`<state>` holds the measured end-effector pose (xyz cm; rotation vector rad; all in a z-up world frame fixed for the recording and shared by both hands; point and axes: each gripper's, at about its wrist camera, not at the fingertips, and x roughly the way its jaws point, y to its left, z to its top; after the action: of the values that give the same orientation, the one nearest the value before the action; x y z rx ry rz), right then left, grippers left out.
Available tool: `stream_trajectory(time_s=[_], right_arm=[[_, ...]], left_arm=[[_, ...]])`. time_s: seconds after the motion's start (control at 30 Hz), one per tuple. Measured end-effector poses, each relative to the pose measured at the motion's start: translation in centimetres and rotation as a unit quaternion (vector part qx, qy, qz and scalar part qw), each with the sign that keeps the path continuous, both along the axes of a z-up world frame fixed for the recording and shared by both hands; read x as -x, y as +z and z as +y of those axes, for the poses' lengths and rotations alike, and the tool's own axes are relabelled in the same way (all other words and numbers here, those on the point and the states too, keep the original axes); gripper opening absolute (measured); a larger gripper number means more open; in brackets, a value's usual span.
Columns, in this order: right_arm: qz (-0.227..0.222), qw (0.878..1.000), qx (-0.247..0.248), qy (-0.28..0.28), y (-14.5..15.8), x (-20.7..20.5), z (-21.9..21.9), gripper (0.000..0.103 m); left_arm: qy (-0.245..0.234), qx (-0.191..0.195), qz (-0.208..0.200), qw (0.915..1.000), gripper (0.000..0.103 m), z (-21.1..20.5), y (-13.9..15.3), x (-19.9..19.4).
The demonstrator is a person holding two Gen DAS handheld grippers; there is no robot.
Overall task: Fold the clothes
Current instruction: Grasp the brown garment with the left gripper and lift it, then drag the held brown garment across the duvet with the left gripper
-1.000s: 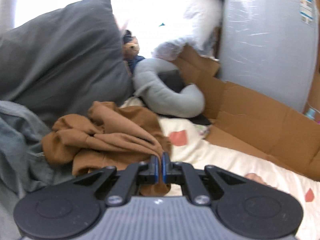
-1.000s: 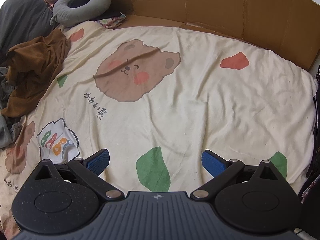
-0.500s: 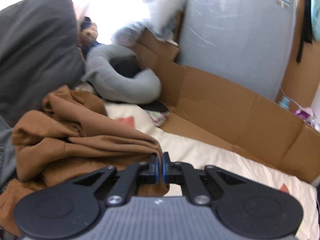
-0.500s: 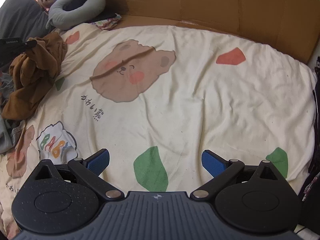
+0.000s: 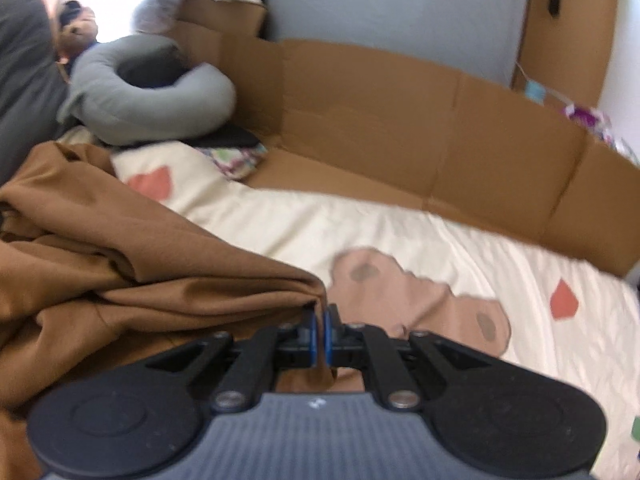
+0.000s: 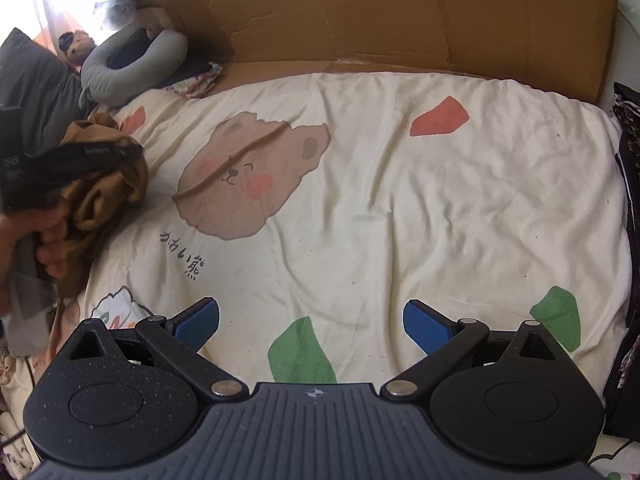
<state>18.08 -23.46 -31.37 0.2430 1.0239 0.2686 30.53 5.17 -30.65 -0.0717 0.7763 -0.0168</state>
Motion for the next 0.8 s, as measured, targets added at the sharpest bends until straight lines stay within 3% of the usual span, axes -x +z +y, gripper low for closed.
stream_trajectory(time_s=[0.23,0.5,0.7,0.8], right_arm=[[-0.005,1.0,-0.016,-0.021,-0.2,-0.1,-1.1,0.101],[-0.008,0.999,-0.027,-0.02,-0.3,-0.2,-0.6,0.101],[-0.007,0.999,-0.028,-0.02,-0.3,-0.1,-0.6,0.101],[-0.007,0.999,-0.03,-0.019,-0.4,-0.1,-0.7,0.101]], left_arm=[[-0.028,-0.011,0.042,0.9987,0.004,-2.0,-3.2,0.1],[-0.061,0.026,0.101,0.9926,0.004,-4.3,-5.6,1.5],[-0.088,0.017,0.082,0.9926,0.011,-3.6,-3.4,4.7],[-0.079,0.01,0.062,0.9949,0.012,-2.2,-1.7,5.5]])
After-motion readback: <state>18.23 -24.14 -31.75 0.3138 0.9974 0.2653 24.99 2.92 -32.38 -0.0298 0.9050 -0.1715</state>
